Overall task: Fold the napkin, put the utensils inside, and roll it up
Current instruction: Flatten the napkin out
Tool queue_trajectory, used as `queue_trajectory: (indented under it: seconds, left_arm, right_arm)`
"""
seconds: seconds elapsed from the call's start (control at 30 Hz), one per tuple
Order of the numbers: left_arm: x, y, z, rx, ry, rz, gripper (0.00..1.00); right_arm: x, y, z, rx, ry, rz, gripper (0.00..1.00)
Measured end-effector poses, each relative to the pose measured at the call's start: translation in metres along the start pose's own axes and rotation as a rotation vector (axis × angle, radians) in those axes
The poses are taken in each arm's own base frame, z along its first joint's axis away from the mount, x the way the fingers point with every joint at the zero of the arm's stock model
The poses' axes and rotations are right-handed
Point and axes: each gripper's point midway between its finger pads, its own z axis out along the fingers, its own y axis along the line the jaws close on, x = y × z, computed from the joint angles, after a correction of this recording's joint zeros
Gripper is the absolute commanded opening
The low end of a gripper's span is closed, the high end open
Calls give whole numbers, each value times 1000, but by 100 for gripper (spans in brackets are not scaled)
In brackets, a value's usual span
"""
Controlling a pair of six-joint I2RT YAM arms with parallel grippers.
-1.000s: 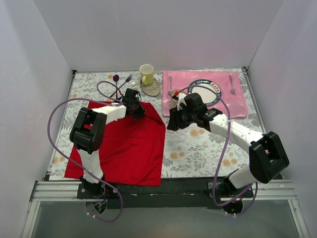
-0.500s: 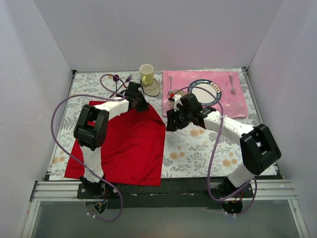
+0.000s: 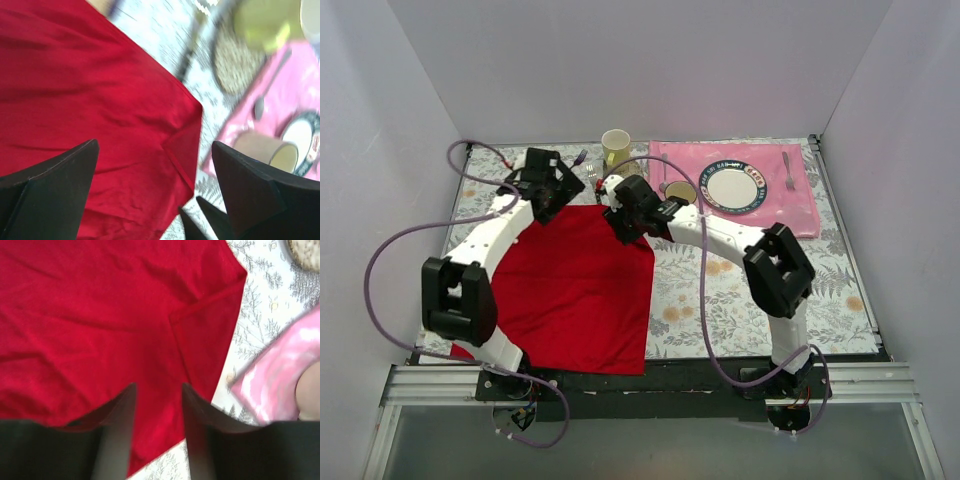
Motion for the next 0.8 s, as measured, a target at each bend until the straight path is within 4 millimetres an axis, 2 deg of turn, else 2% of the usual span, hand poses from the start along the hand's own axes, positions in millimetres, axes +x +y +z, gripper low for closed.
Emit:
queue_trajectory:
  seconds: [0.13,0.23,0.43,0.8]
  left_arm:
    - [-36,41,-31,-65,-89,-78,97]
    - [-35,64,-46,-113,-100,-79,97]
    - [-25,77,-54,-131,-85,-46,97]
    - [-11,85,-49,-129,-47,-16,98]
  right_arm:
    - [3,-7,33,55,47,-5,38]
    - [15,-13,50,85,99,-7,40]
    - [18,-20,74,124,139,-12,42]
    - [11,-16,88,119,139,-16,46]
